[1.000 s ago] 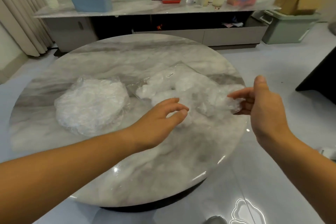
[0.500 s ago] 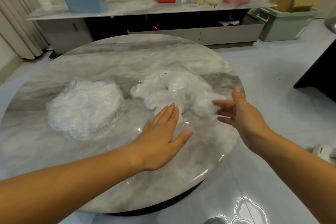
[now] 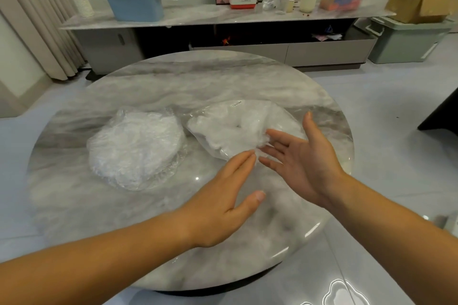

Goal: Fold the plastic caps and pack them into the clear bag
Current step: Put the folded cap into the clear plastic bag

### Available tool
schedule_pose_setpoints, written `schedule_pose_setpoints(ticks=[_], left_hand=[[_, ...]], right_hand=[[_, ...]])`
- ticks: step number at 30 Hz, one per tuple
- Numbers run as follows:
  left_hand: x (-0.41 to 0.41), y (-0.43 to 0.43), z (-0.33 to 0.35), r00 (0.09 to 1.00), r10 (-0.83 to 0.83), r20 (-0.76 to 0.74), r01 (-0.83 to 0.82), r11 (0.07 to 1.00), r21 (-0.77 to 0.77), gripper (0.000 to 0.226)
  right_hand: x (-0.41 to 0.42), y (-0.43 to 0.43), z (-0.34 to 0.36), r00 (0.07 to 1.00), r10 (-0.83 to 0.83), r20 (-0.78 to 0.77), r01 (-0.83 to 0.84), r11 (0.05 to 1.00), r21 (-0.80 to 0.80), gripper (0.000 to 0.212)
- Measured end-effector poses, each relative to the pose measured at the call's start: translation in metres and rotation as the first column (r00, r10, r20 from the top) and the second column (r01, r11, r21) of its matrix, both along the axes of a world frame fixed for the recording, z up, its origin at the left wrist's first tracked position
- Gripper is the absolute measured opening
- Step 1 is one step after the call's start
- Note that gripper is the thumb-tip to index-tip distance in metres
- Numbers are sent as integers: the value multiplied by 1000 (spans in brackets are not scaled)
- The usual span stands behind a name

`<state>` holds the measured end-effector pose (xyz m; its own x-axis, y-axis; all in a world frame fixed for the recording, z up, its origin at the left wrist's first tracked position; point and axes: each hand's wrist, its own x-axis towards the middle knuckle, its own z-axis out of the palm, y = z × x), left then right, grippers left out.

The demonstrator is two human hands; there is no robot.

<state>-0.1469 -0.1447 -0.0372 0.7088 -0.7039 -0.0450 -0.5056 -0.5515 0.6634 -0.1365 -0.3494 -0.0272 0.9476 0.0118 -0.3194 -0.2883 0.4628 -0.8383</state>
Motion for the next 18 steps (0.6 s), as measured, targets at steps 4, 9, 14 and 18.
schedule_pose_setpoints(ticks=[4, 9, 14, 18], left_hand=[[-1, 8, -2, 1000, -25, 17, 25, 999, -29, 79], [-2, 16, -2, 999, -37, 34, 39, 997, -63, 74], [-2, 22, -4, 999, -38, 17, 39, 994, -98, 75], [-1, 24, -6, 999, -54, -8, 53, 993, -102, 76]], right_hand=[[14, -2, 4, 1000, -10, -8, 10, 1000, -3, 97], [25, -4, 10, 1000, -22, -18, 22, 1000, -10, 97], [29, 8, 10, 1000, -7, -21, 9, 996, 86, 104], [40, 17, 9, 996, -84, -42, 90, 980, 175, 100]])
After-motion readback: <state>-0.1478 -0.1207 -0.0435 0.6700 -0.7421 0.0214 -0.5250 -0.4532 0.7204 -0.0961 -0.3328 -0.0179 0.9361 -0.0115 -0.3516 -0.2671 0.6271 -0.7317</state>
